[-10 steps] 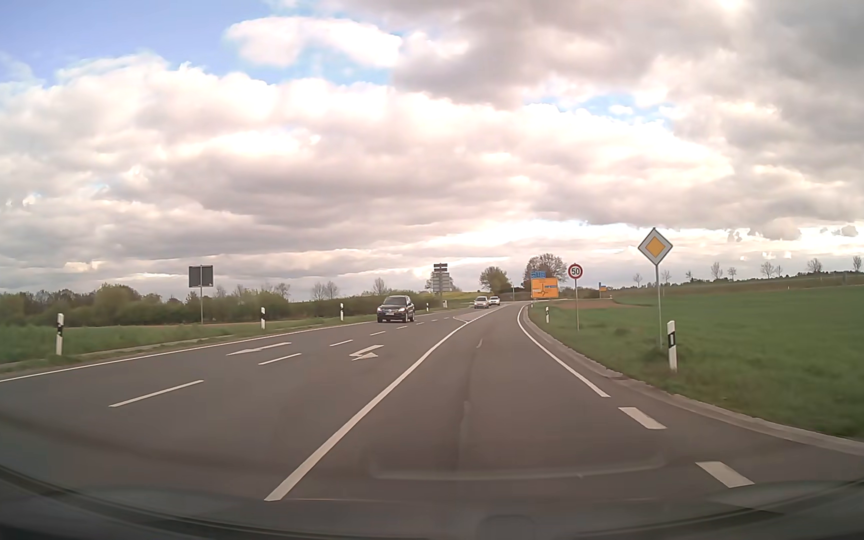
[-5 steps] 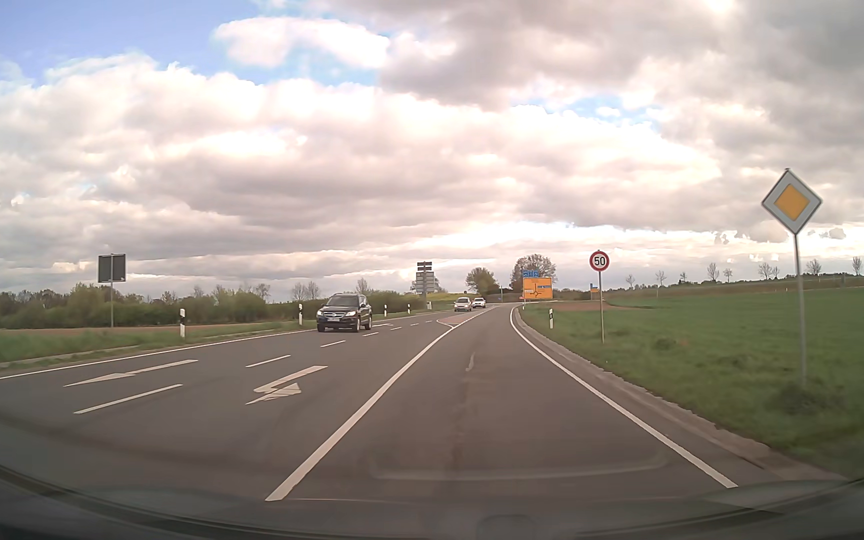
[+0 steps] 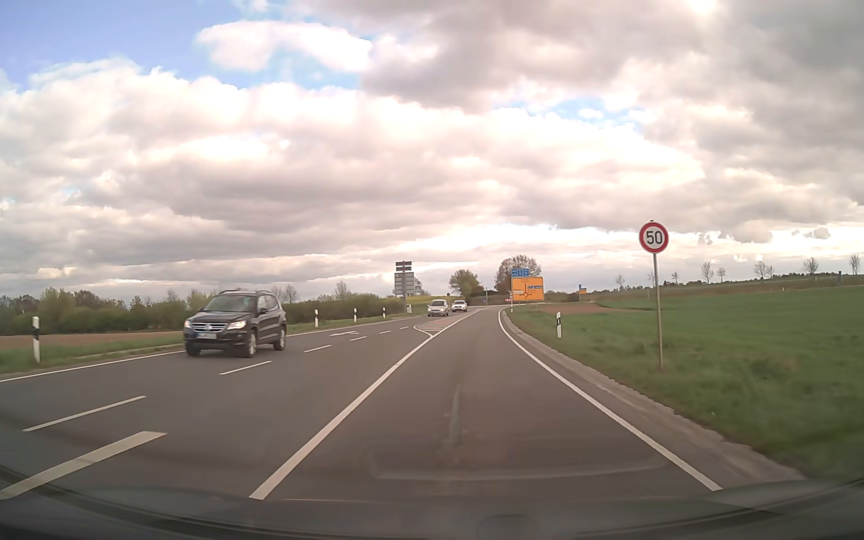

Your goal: Follow the waypoints while adhering to traffic rules and regulations

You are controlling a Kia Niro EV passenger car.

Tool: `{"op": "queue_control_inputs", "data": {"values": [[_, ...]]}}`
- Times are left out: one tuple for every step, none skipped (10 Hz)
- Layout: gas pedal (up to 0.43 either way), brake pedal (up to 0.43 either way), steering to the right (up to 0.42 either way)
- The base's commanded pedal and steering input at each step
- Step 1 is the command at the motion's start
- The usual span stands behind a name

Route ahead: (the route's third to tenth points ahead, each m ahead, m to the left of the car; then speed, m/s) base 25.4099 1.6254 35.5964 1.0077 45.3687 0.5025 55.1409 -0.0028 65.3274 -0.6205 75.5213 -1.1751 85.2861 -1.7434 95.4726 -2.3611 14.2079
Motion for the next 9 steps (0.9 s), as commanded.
{"op": "queue_control_inputs", "data": {"values": [[0.189, 0.000, 0.012], [0.177, 0.000, 0.011], [0.177, 0.000, 0.009], [0.177, 0.000, 0.008], [0.177, 0.000, 0.007], [0.177, 0.000, 0.005], [0.177, 0.006, 0.000], [0.177, 0.000, -0.003], [0.177, 0.000, -0.004]]}}
